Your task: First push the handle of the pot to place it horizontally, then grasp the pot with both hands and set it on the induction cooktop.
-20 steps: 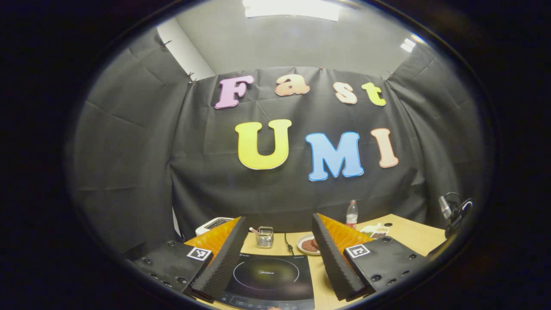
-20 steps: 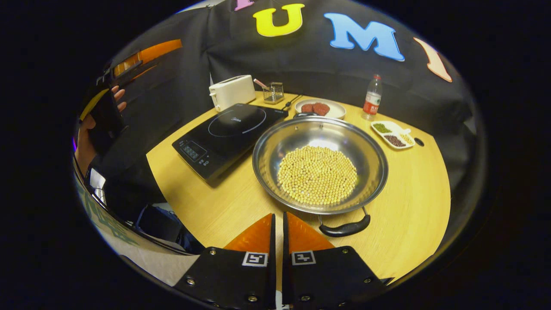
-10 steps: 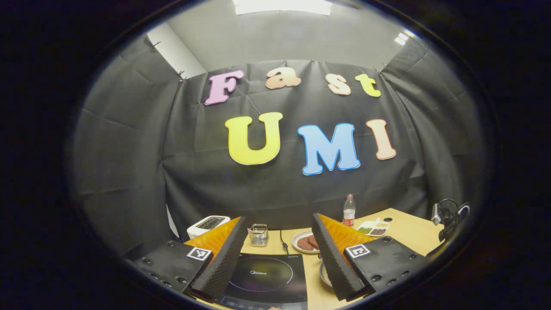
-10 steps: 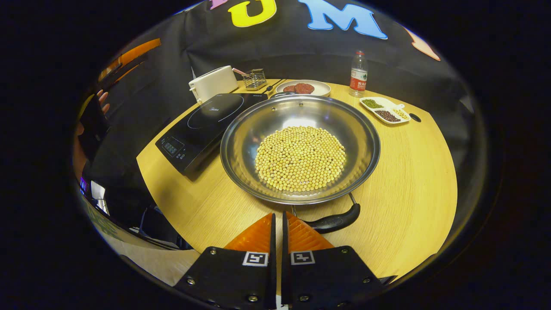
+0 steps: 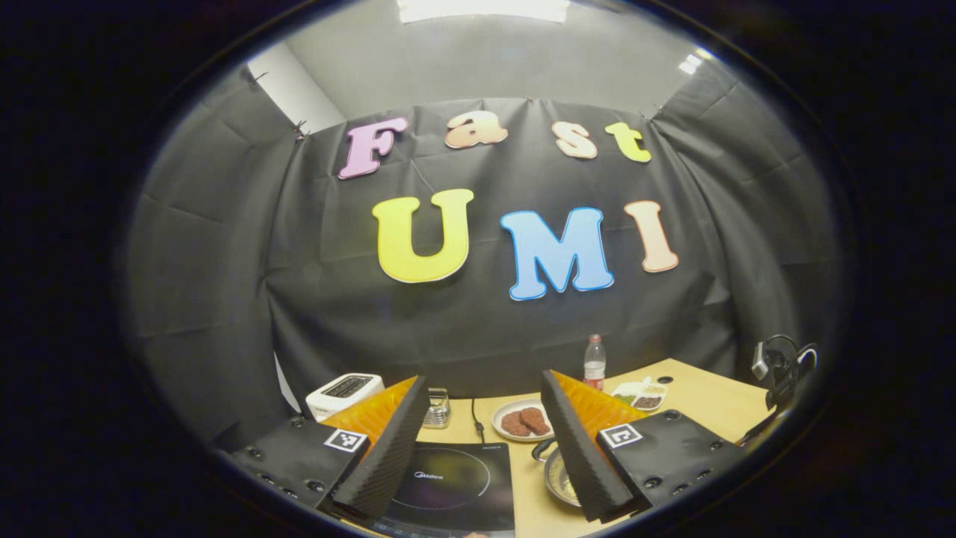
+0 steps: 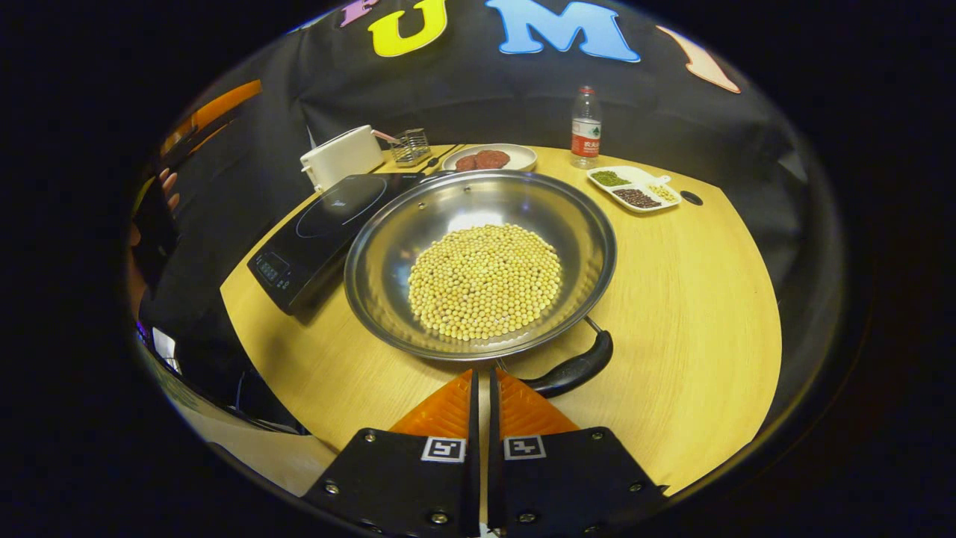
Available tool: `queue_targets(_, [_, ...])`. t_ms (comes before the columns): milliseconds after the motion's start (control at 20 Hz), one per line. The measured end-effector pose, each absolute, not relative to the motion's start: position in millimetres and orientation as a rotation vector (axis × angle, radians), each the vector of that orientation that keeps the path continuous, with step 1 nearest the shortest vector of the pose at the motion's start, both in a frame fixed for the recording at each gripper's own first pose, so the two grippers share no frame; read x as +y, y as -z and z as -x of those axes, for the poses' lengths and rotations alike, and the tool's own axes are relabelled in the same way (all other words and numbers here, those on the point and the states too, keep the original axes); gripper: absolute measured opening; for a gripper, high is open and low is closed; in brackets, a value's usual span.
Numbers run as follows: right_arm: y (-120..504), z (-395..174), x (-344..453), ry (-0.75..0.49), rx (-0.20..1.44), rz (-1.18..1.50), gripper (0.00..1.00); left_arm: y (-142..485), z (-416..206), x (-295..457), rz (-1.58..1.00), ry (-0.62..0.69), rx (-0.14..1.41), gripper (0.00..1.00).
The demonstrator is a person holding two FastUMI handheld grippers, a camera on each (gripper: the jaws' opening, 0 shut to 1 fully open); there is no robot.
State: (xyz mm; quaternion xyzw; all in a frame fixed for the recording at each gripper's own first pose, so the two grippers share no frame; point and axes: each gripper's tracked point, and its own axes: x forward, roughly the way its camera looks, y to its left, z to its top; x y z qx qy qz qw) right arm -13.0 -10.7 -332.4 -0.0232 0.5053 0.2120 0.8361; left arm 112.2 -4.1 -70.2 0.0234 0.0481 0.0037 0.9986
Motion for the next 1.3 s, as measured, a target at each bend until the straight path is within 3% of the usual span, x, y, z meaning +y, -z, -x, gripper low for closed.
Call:
queue_targets(850, [342.4,-63.7,-67.3,-0.351,1.038,0.064,0.05,106.6,-133.4,-10.6,-0.064,-0.052,0.176,1.00])
queue_targets(1050, [345.5,-78.8,-75.7,-0.299,1.011,0.068,0.05,121.8,-136.9,-17.6,-0.064,-0.049,0.206,0.98])
queue_targets(1100, [345.2,-80.3,-77.7,-0.288,1.004,0.066,0.05,124.0,-137.3,-19.0,-0.063,-0.047,0.213,0.93])
queue_targets(1300, [322.0,-90.3,-90.4,-0.220,0.919,0.045,0.05,140.1,-139.6,-27.6,-0.061,-0.027,0.243,0.93])
